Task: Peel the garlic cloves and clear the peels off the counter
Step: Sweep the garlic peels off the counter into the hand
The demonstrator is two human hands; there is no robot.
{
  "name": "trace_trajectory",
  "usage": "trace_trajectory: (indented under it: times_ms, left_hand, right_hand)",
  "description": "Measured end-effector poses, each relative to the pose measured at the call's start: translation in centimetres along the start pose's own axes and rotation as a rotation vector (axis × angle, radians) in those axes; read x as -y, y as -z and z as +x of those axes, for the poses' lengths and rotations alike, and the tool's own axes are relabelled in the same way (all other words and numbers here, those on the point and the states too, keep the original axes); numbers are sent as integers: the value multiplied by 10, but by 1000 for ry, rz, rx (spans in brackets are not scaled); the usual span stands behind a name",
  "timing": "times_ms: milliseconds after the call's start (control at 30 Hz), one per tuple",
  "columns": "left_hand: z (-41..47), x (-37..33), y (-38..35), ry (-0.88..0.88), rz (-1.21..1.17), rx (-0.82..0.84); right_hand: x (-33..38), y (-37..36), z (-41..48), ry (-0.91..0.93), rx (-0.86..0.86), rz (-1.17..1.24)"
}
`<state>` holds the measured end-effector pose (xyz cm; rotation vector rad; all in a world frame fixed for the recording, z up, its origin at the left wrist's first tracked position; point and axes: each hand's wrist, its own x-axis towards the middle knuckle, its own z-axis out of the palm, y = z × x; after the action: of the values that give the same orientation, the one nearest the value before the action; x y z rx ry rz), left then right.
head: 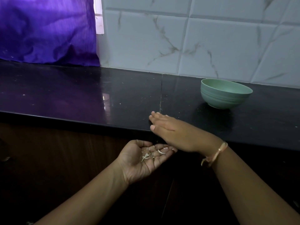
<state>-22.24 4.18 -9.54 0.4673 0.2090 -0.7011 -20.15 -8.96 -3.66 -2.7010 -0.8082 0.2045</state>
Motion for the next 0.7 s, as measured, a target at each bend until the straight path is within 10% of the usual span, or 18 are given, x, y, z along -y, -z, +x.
trace_trajectory:
  times_ms: [167, 400, 533, 700]
  left_hand:
    - [-5, 4, -6, -36, 20, 29]
    - [-2, 2, 0, 13, 22, 6]
    - [0, 5, -3, 15, 15, 10]
    - [5, 7, -4, 31, 23, 4]
  right_hand:
    - [18, -5, -34, 148, 64, 236]
    - [-29, 18, 7, -113, -375, 143]
    - [-62, 23, 34, -477, -122, -83]
    - [-36, 13, 48, -303, -12, -161]
